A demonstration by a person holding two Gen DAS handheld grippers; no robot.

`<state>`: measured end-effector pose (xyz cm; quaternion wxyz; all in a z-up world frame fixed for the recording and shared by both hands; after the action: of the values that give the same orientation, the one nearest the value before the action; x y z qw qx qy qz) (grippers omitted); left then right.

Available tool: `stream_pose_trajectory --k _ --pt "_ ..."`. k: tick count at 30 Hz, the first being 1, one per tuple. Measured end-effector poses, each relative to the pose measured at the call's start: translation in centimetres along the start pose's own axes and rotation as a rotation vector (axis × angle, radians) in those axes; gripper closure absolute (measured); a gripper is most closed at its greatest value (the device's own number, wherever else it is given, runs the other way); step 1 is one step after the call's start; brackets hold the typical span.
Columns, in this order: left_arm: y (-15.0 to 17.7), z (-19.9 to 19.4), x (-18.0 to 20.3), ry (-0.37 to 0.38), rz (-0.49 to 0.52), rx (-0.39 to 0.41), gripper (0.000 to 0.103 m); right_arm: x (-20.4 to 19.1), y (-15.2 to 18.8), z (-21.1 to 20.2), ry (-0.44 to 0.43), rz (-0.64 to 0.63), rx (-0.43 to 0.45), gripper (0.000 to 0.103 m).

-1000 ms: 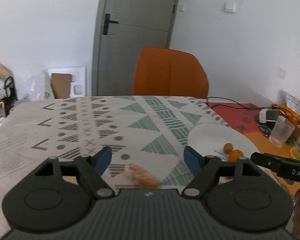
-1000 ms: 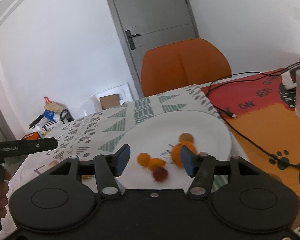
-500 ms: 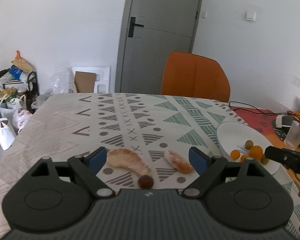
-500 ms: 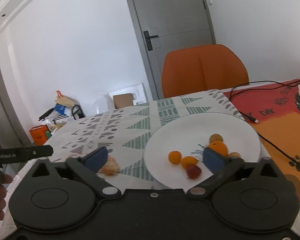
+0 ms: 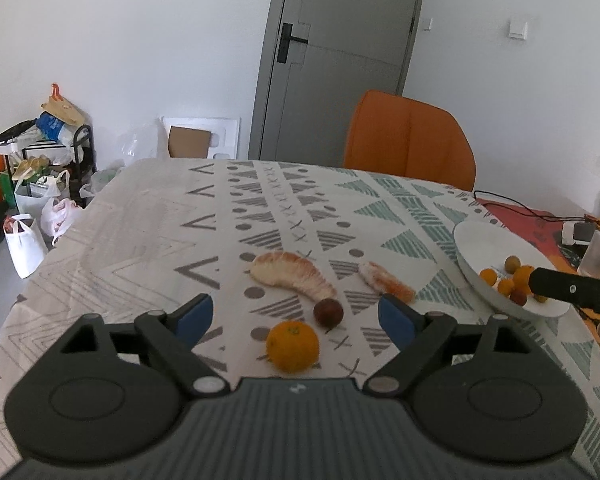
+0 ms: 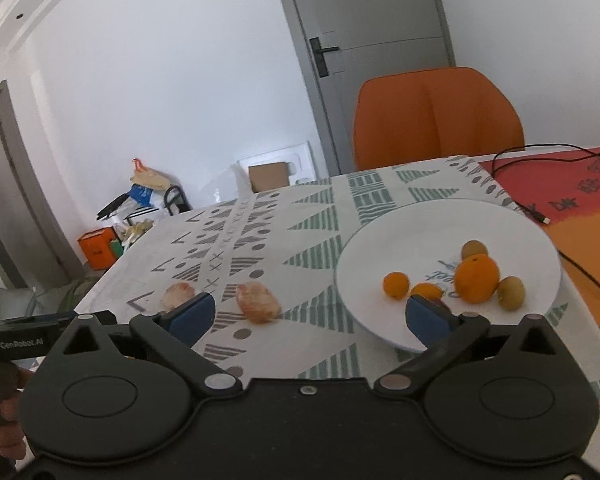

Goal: Organize fruits
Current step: 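Move both open tools back toward the remaining fruits, then grasp the large orange with the left tool while the right tool grasps the peeled mandarin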

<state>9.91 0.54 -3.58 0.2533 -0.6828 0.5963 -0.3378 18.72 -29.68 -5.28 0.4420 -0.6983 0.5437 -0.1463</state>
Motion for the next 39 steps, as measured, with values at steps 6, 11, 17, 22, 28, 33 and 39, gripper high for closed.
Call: stream_pose_trajectory --k 6,11,17,22,28,33,39 --pt "0.5 0.5 -0.6 0.019 -0.017 -0.010 0.014 -0.4 0.3 0.3 -0.030 -0.015 -0.008 0.000" --pt "0.9 1.6 -0.4 0.031 -0.012 -0.026 0.015 -0.7 0.4 0.7 -0.053 -0.029 -0.016 0.000" --pt "1.3 3.1 -0.6 0.048 -0.020 -0.052 0.023 -1.4 0.5 2.0 -0.063 -0.060 -0.041 0.006" --pt "1.9 5.2 -1.4 0.064 -0.061 -0.106 0.050 -2.0 0.7 4.3 -0.099 -0.061 -0.102 0.026" --pt "1.0 5.1 -2.4 0.060 -0.071 -0.088 0.067 -2.7 0.7 6.7 -0.095 -0.077 -0.141 0.039" --pt "0.3 5.2 -3.2 0.056 -0.077 -0.082 0.067 -3.0 0.1 8.6 -0.089 -0.083 -0.158 0.046" --pt "-0.5 5.9 -4.6 0.045 -0.092 -0.087 0.067 -3.9 -1.0 10.7 -0.073 -0.114 -0.169 0.046"
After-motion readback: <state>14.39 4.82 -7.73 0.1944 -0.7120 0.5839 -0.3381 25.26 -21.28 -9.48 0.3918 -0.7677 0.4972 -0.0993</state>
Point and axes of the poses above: each gripper's, at about its wrist camera, not at the fingertips, and z roughly the way its jaws point, x to its right, y to its underside, the point moved 1 cm from there along z, roughly the way its jaws point, and after that the axes turned 8 degrees about -x, right-handed, at the moved point
